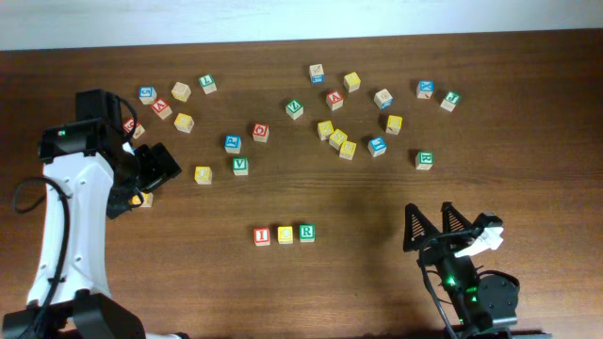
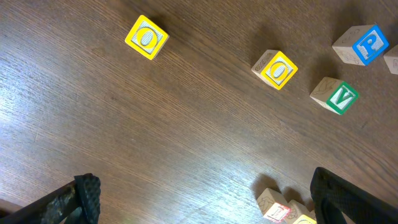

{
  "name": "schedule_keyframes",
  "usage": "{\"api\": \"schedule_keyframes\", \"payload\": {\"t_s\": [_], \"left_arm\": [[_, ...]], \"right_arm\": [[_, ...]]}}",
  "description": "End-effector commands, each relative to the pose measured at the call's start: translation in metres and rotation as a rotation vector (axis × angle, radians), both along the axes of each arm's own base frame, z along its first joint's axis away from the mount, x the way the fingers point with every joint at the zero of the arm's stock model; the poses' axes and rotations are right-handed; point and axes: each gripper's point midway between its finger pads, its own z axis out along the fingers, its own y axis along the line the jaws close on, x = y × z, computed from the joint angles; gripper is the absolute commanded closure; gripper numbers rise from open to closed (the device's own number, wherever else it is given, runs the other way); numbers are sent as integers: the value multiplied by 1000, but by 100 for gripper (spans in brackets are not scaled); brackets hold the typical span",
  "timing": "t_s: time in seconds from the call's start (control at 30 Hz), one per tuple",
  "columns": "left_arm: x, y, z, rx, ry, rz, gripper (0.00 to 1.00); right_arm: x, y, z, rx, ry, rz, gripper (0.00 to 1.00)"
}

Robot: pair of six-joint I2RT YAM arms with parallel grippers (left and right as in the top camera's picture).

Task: Spell out ICRA
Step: 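Move the right gripper out toward the upper blocks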

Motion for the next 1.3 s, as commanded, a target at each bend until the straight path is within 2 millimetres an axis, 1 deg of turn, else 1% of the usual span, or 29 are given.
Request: {"api": "schedule_keyframes", "payload": {"t_s": [0.0, 0.13, 0.23, 0.3, 0.33, 0.4, 0.53, 0.57, 0.63, 0.77, 0.8, 0.87, 0.97, 1.0, 1.03, 1.07, 1.1, 1.13, 1.17, 1.2, 1.27], "left_arm": [[-1, 2, 1, 0, -3, 15, 1], [0, 2, 1, 0, -4, 15, 1], [-1, 2, 1, 0, -3, 15, 1], [-1, 2, 1, 0, -3, 15, 1], [-1, 2, 1, 0, -3, 15, 1], [-1, 2, 1, 0, -3, 15, 1], [0, 2, 1, 0, -4, 15, 1], [0, 2, 1, 0, -4, 15, 1], [0, 2, 1, 0, -4, 15, 1], [-1, 2, 1, 0, -3, 15, 1], [-1, 2, 1, 0, -3, 15, 1], [0, 2, 1, 0, -4, 15, 1], [-1, 2, 1, 0, -3, 15, 1], [0, 2, 1, 0, -4, 15, 1], [0, 2, 1, 0, -4, 15, 1], [-1, 2, 1, 0, -3, 15, 1], [-1, 2, 1, 0, -3, 15, 1], [-1, 2, 1, 0, -3, 15, 1], [0, 2, 1, 0, -4, 15, 1], [-1, 2, 1, 0, -3, 15, 1], [-1, 2, 1, 0, -3, 15, 1]], "right_arm": [[-3, 12, 2, 49, 0, 70, 2], [-12, 33, 6, 53, -14, 199, 2], [-16, 40, 9, 54, -26, 247, 2], [-23, 51, 25, 48, -95, 325, 2], [-25, 53, 35, 43, -140, 341, 2], [-28, 53, 53, 34, -225, 341, 1], [-42, 50, 101, 16, -445, 332, 1], [-43, 47, 108, 17, -478, 310, 2], [-40, 40, 111, 26, -488, 267, 2], [-41, 44, 109, 22, -481, 290, 1], [-47, 53, 107, 8, -479, 353, 1], [-49, 57, 106, 2, -477, 383, 2], [-49, 57, 105, 2, -476, 381, 2], [-48, 57, 102, 4, -462, 381, 2], [-44, 57, 94, 4, -420, 379, 2], [-33, 54, 69, -12, -315, 351, 2], [-27, 51, 53, -13, -246, 325, 2], [-21, 46, 36, -5, -168, 289, 2], [-14, 37, 14, 1, -69, 230, 2], [-9, 27, -2, -21, -5, 165, 2], [-7, 22, -1, -114, -42, 137, 2]]}}
